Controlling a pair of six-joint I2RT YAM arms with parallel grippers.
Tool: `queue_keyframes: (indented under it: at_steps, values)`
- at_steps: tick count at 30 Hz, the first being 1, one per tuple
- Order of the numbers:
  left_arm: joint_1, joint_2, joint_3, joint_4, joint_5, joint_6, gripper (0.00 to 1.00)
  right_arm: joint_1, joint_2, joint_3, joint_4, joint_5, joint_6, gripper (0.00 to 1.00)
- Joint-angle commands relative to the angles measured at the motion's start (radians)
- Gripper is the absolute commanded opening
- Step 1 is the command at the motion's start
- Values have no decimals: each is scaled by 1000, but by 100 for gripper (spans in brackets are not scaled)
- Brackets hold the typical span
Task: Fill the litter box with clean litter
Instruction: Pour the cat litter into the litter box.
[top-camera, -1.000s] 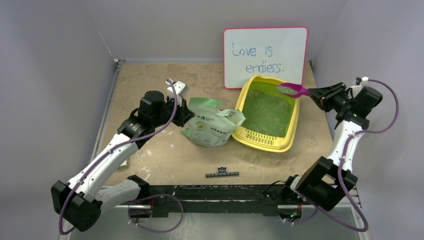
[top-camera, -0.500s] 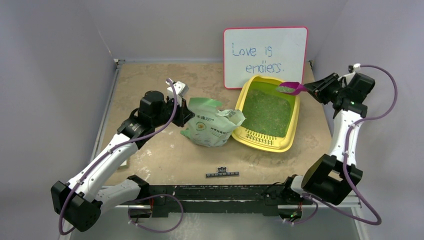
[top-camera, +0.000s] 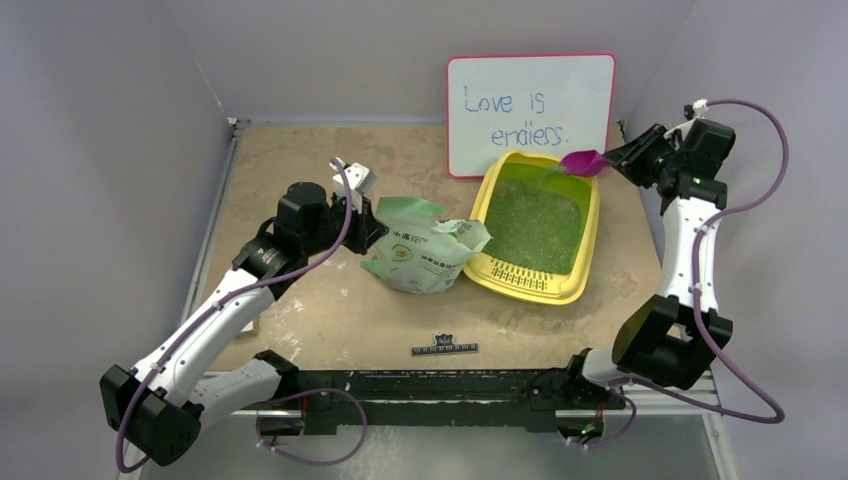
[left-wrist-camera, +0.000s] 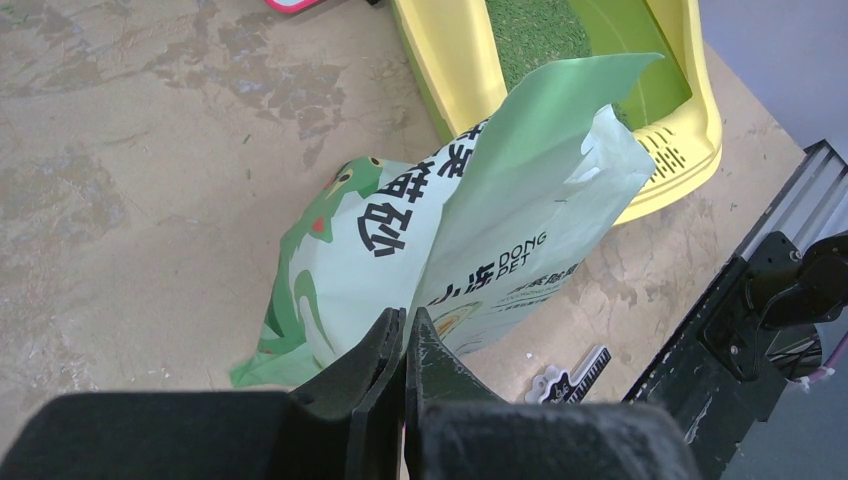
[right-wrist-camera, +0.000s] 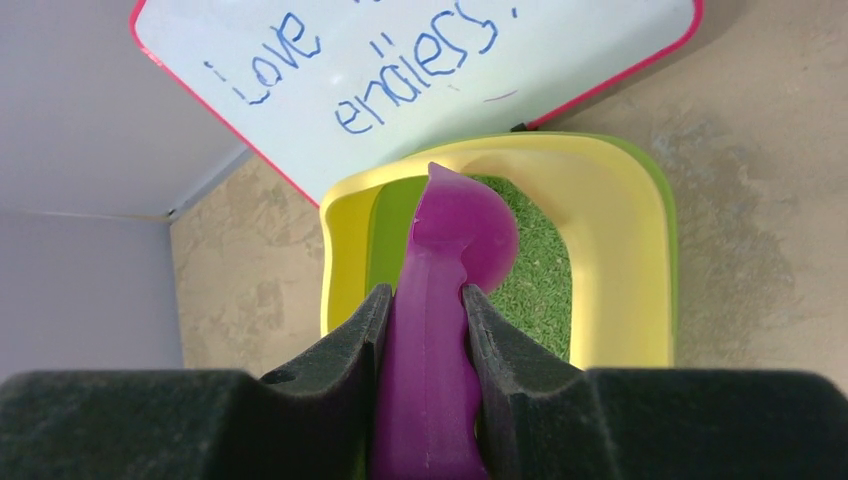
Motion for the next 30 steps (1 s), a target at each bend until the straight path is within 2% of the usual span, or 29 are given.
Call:
queue_keyframes:
  at_steps: [1,10,16,20,25,30]
  values:
    - [4,-32,25,104,6,-2,0,6,0,60,-7,48,-34,0]
    - [4,-26,23,102,1,0,0,5,-92,18,-61,128,-54,0]
    - [4,-5,23,119,17,-6,0,6,-174,-22,-99,116,-79,0]
    - [4,5,24,127,21,-6,0,18,-182,-34,-129,38,-109,0]
    - [4,13,23,138,25,-13,0,208,-110,-7,-162,184,-150,0]
    - [4,-8,19,124,13,-12,0,348,10,48,-165,346,-199,0]
